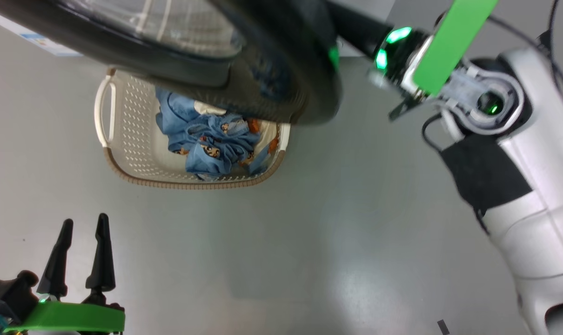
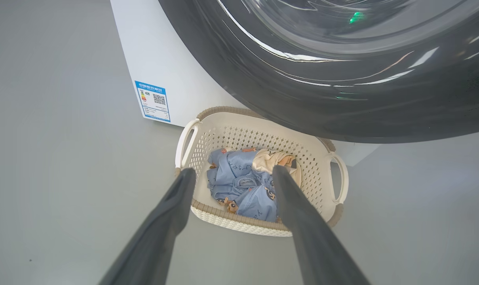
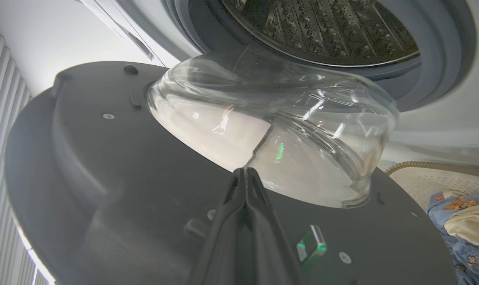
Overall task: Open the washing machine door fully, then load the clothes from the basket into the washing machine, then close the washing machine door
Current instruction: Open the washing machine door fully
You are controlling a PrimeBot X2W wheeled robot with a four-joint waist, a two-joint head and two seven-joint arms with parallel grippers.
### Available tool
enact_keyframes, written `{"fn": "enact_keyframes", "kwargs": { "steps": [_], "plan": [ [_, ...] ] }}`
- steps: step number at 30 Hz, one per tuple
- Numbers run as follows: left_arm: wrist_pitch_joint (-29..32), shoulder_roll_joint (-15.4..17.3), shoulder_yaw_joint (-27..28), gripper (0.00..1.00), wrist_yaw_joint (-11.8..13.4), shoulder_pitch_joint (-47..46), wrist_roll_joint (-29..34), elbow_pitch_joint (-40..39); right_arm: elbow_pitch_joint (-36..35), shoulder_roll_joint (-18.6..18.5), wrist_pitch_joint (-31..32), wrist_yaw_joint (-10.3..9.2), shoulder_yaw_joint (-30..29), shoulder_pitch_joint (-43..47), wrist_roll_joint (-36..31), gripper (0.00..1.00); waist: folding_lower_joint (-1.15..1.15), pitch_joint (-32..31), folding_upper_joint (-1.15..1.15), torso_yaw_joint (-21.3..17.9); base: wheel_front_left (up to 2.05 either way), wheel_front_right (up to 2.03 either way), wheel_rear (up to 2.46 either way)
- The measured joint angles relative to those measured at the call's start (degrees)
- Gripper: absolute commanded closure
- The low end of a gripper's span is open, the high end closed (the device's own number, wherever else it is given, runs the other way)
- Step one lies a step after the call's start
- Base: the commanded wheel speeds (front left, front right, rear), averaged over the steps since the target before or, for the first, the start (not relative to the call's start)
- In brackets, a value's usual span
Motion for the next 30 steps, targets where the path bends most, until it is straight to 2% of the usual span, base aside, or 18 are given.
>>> {"fn": "enact_keyframes", "kwargs": {
  "steps": [9,17,30],
  "plan": [
    [0.0,-0.1,0.6,0.0,0.0,1.2,0.0,0.5,-2.9,2.8,0.2,0.0,5.3,8.9,-0.2,1.0,-0.01,-5.5,0.0,-0.3,0.0,0.0,0.0],
    [0.0,-0.1,0.2,0.0,0.0,3.5,-1.4,1.0,-3.4,5.2,-2.3,0.0,9.6,15.7,0.6,1.0,0.0,-11.4,0.0,0.2,0.0,0.0,0.0],
    [0.0,-0.1,-2.2,0.0,0.0,6.0,-3.2,1.2,-2.9,5.8,-9.3,0.0,20.3,22.7,6.1,1.0,0.0,-19.9,0.0,4.7,0.0,0.0,0.0]
  ]
}}
